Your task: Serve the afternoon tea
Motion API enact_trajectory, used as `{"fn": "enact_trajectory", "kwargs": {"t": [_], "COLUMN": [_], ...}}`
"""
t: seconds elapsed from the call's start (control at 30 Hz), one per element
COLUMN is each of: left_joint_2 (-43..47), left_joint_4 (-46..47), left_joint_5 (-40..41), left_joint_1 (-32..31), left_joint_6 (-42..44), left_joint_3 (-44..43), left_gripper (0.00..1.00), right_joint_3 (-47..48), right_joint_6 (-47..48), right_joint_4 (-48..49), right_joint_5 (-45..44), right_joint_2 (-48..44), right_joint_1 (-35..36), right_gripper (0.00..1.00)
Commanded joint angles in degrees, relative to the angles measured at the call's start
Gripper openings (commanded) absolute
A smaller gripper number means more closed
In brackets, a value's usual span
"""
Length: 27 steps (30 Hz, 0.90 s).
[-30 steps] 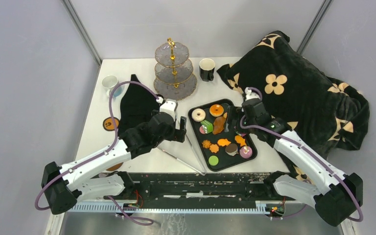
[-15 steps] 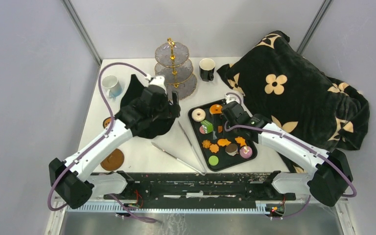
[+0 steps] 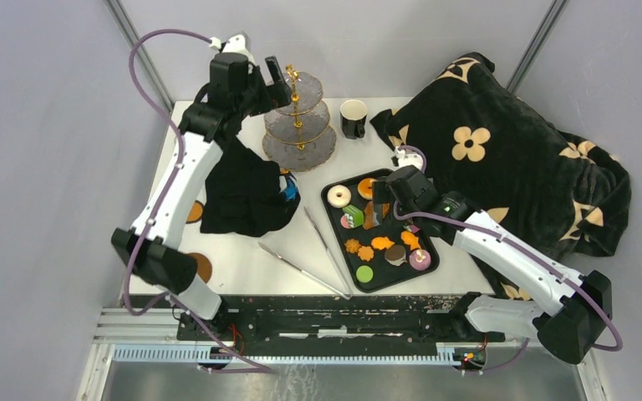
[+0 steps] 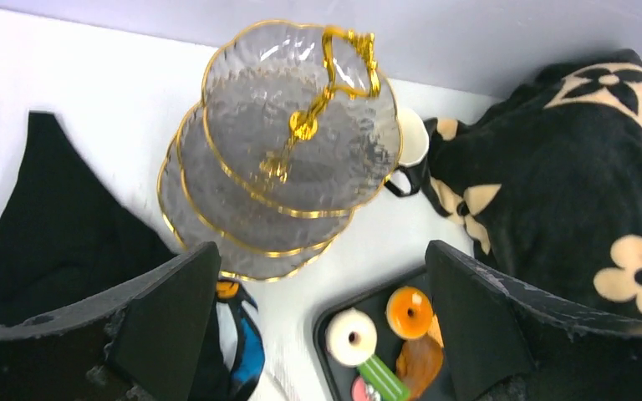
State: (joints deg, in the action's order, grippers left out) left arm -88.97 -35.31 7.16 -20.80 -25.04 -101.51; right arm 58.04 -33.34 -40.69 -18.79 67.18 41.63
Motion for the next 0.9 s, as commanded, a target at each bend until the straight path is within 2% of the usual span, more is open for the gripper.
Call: {"fn": "enact_trajectory", "kwargs": {"t": [0.0,0.23,0.37,0.63,0.87], "left_joint_2": [-8.3,-21.2,-26.4,-32.8,-34.6], "left_joint_4": [0.1,1.0,1.1,0.3,0.6], "left_joint_5": [-2.0,0.6,9.8,27.5,32.7], "left_joint_1": [0.5,0.2,-2.5,-8.6,-9.9], "left_joint_6": [3.1,3.6,6.8,13.1,13.5], "left_joint_3": [-10.9,-28.0,-34.2,-37.6,-37.3], "left_gripper": [1.0,1.0,0.98,0.82,0.63], "right_joint_3": [1.0,0.6,1.7,2.1,1.9], "right_joint_6": [-1.4,-2.0,-1.8,-0.9,-0.5], "right_joint_4": [-1.1,-1.2,-1.7,-1.5,-1.8], "right_joint_5": [-2.7,-2.0,-1.5,-1.9,-2.3], "right_joint_2": [-2.8,-2.6,-1.0,0.1,0.7], "right_joint_1": [0.0,0.0,0.0,0.0,0.1], "right_gripper": [1.0,1.0,1.0,1.0,1.0]}}
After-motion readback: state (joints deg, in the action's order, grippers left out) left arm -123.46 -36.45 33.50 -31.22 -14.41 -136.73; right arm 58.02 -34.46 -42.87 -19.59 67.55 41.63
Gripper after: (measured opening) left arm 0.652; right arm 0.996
